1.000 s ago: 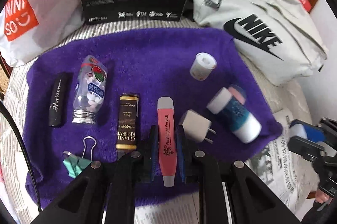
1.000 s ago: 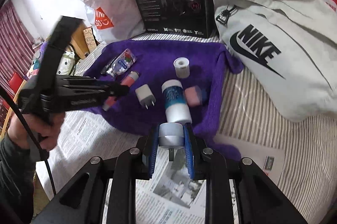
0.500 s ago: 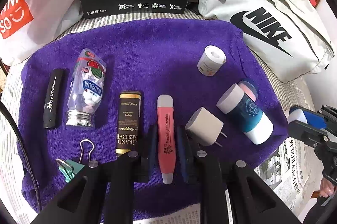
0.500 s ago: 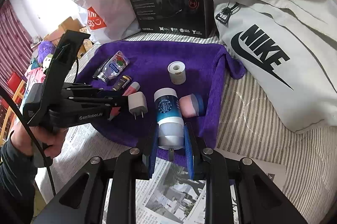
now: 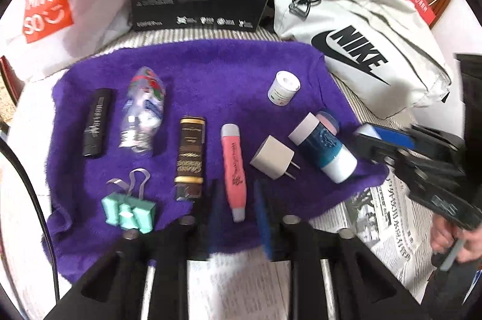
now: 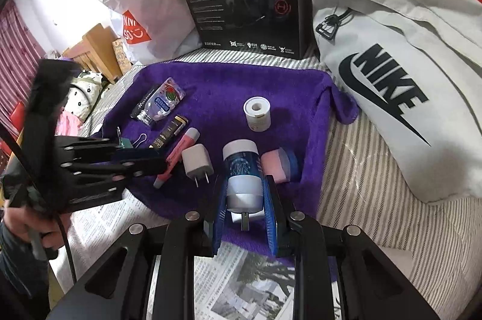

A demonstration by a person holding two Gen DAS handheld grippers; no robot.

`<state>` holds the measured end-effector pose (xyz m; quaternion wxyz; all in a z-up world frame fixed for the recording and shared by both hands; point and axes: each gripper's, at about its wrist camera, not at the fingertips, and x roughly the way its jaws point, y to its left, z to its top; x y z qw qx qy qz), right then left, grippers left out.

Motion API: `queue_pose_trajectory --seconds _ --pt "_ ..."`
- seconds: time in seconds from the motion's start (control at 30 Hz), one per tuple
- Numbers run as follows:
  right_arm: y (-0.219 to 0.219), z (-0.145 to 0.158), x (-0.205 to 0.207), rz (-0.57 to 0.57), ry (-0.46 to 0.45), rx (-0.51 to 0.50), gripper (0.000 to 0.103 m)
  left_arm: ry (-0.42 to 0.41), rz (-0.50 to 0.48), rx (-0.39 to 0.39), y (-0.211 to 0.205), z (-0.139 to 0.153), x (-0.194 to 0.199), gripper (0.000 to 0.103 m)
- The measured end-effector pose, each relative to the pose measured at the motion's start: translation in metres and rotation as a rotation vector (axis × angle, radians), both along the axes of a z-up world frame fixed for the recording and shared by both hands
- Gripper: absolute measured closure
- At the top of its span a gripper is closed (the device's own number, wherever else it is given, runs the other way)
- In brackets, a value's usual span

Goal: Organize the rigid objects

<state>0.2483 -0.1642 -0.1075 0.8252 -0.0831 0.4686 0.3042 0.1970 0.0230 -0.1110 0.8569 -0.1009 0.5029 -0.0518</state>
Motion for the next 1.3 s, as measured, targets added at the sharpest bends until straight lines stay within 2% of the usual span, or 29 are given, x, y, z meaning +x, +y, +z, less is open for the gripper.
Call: queue_pose_trajectory --seconds 0.07,0.27,0.43,0.77,0.9,1.03,1.13,1.2,1.3 --pt "0.006 -0.002 0.004 0.006 0.001 -0.002 0.079 -0.026 0.008 0.010 0.004 0.007 -0.012 0.062" --pt "0.037 -0.006 0.021 0.044 0.001 0.000 0.079 -0.052 0.042 0.000 0.020 0.015 -0.037 0.062" --pt "0.067 -0.016 0.040 0.056 0.019 -0.012 0.079 -0.045 0.067 0.050 0.031 0.010 -0.058 0.062" --pt "0.101 -0.050 0.060 0.041 0.036 -0.131 0.079 -0.049 0.088 -0.001 0.053 0.008 -0.080 0.059" --pt "0.107 -0.053 0.058 0.041 0.017 -0.160 0.079 -0.052 0.081 -0.048 0.058 0.007 -0.087 0.059" --pt "0.109 -0.054 0.055 0.060 -0.002 -0.184 0.078 -0.055 0.087 -0.049 0.060 0.008 -0.094 0.059" --pt "0.107 -0.052 0.055 0.058 0.015 -0.192 0.071 -0.055 0.091 -0.049 0.064 0.008 -0.100 0.057" --pt "0.102 -0.047 0.053 0.035 0.011 -0.202 0.061 -0.061 0.100 -0.044 0.065 0.010 -0.104 0.054" --pt "0.091 -0.031 0.043 0.010 0.009 -0.175 0.057 -0.079 0.104 -0.044 0.065 0.015 -0.111 0.048"
